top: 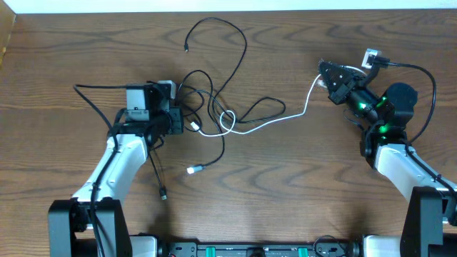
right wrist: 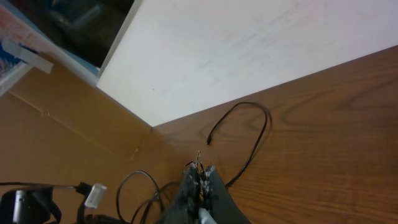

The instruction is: Untangle cables

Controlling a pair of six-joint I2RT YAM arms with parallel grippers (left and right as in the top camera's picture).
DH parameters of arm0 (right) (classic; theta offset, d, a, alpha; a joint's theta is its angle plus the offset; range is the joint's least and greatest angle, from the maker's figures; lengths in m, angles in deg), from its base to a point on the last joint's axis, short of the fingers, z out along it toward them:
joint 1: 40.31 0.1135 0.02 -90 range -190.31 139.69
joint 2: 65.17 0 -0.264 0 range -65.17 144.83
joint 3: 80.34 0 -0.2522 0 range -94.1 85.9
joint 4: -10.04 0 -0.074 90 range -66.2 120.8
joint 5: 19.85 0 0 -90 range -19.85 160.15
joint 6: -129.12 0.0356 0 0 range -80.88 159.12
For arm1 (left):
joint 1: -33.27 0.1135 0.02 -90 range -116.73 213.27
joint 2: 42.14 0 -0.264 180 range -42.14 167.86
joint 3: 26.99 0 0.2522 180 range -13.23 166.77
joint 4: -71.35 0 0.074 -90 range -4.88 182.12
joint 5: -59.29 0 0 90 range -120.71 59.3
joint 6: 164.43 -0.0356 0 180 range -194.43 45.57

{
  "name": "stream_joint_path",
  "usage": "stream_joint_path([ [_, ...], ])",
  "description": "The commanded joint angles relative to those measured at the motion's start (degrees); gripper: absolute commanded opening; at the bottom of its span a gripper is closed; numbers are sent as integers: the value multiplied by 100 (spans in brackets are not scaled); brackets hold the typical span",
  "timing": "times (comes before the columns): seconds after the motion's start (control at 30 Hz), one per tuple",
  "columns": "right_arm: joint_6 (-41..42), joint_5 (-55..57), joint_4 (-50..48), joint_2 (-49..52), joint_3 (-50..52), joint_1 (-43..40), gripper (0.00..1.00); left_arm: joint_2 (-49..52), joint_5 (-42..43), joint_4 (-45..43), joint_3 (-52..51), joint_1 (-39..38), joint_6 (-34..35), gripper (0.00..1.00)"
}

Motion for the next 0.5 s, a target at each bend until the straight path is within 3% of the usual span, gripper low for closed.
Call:
stream_joint_path([
  [0.0, -44, -17, -22, -50, -68, -33, 1, 4, -688, 17, -7, -11, -160, 12],
  [0.07, -44, -17, -22, -50, -68, -33, 1, 4, -1003, 22, -7, -11, -87, 12],
  [0.13, -44, -17, -22, -50, -68, -33, 1, 4, -1130, 0, -7, -11, 48, 24],
  [0.2, -44, -17, -22, -50, -68, -33, 1, 4, -905, -55, -7, -11, 96, 41],
  [0.3, -44, -17, -22, -50, -68, -31, 1, 4, 22, -199, -7, -11, 96, 80],
  [0.37, -44, -17, -22, -50, -68, -20, 1, 4, 634, -389, -7, -13, 96, 87],
  [0.47, -44, -15, -31, -50, -68, 2, 1, 4, 1067, -732, -7, -15, 103, 89],
])
